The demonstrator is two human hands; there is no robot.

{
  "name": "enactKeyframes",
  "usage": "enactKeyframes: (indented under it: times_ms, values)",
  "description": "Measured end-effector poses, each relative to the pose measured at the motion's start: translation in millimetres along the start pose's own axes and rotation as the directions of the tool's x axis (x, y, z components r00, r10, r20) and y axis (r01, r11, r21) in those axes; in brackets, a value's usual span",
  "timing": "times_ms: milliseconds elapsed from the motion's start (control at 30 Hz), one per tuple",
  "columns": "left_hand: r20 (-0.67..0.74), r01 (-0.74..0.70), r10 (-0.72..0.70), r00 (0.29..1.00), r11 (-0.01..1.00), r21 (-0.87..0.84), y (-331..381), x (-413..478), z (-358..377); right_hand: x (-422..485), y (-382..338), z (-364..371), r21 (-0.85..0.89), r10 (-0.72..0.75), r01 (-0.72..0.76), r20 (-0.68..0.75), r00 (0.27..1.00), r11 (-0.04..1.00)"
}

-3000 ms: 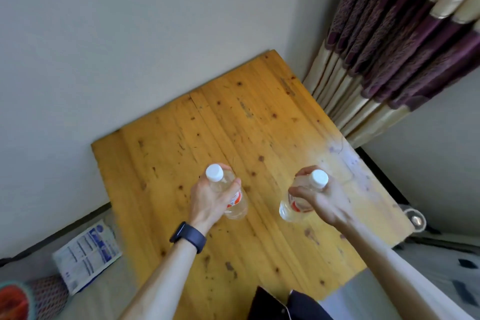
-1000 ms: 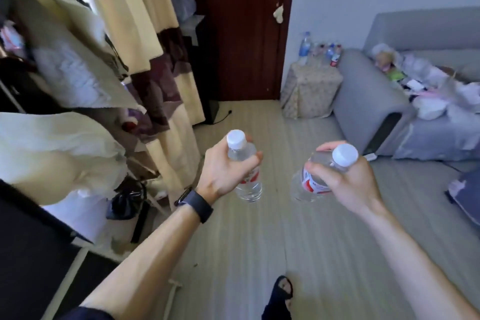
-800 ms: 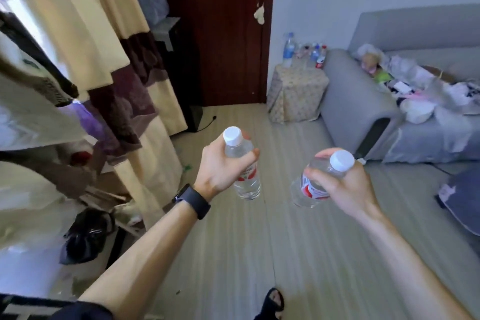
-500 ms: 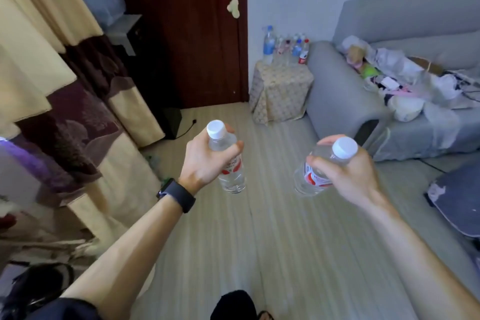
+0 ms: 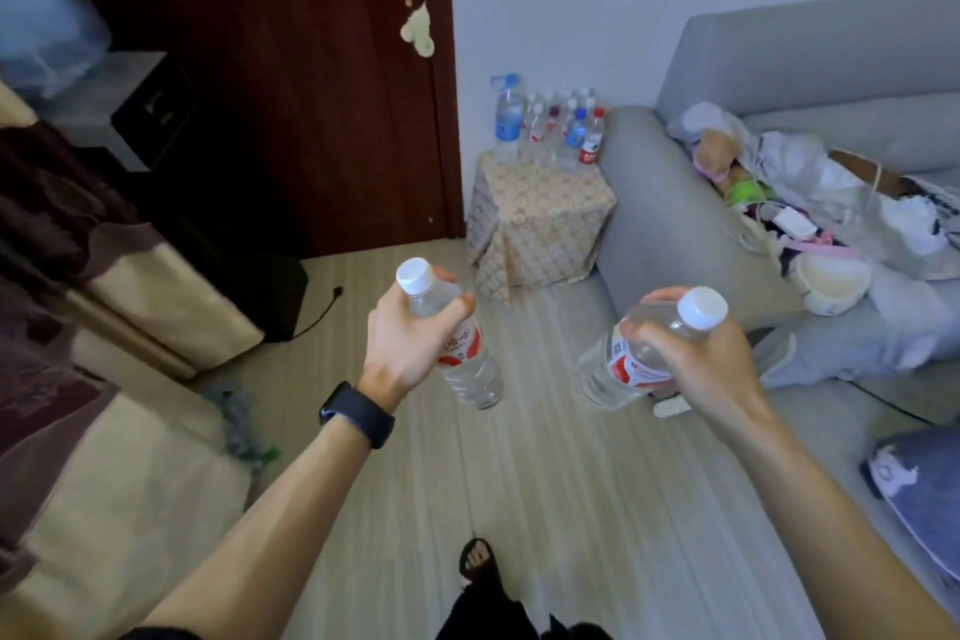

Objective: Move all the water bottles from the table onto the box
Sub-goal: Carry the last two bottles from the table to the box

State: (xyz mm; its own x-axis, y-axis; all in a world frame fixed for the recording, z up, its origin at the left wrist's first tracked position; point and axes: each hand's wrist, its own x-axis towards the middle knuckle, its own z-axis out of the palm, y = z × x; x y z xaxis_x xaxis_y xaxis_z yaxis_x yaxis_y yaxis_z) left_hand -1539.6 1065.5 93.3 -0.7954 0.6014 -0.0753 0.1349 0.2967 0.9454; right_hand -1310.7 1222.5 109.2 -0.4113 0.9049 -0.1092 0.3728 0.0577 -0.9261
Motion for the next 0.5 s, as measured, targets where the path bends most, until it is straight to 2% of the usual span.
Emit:
enactKeyframes:
  times_ms: [167,500]
  values:
    - [0.033,0.013,-0.014,0.999,0.999,0.034,22.0,111.5,39.2,103.1,-17.6,3.1,0.036,0.04,-0.038,-0.036,0.999,0.999]
    - [0.058,0.113,-0.12,0.991,0.987,0.11,46.0,308.0,167.0,341.0,1.3,-3.4,-0.019,0.103,-0.102,0.061,0.993,0.995]
